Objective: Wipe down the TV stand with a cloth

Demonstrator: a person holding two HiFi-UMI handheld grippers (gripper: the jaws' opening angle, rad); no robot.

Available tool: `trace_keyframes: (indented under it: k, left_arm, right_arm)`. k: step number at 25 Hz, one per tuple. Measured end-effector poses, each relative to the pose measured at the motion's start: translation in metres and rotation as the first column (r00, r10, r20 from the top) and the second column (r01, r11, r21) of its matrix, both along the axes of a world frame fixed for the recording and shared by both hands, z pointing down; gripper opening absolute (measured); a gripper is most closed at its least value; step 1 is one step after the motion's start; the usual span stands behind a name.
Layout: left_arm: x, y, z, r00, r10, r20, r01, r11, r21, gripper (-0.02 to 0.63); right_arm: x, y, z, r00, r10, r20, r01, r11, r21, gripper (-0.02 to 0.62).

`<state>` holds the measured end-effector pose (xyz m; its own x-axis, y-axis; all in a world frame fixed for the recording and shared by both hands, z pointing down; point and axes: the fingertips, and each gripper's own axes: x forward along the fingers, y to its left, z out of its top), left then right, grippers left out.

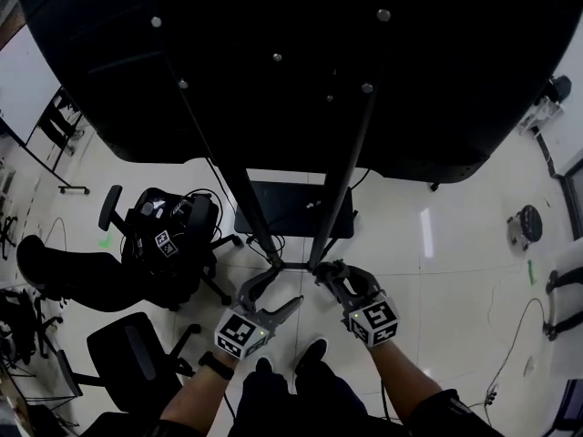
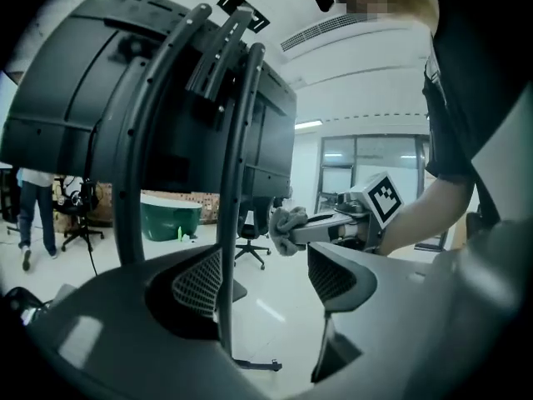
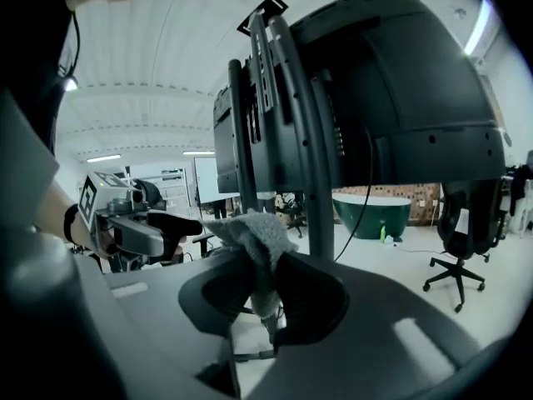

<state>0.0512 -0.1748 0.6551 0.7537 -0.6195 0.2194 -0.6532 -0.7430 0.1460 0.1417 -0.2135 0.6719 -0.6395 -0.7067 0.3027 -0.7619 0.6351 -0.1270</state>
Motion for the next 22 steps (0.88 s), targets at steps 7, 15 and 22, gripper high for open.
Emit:
trace_keyframes:
  k: [7,15,22]
  left_arm:
    - [-0.012,0.063,-0.082,0.997,0.073,-0.018,-0.069,0.988,0.135,0.345]
    - [-0.061,0.178,-0.137,0.994,0.102,-0.045,-0.091,0.974,0.209,0.345]
    - [-0.103,0.270,-0.156,0.992,0.113,-0.047,-0.099,0.968,0.230,0.345]
  right_arm:
    - [-0.025,0.073,-0.075,0.998,-0.029,0.051,0.025,0.996,0.087,0.071]
    - [-0.055,0.179,-0.132,0.994,0.058,0.092,-0.070,0.988,0.140,0.071]
    - [-0.071,0.278,-0.168,0.990,0.105,0.089,-0.121,0.974,0.190,0.067]
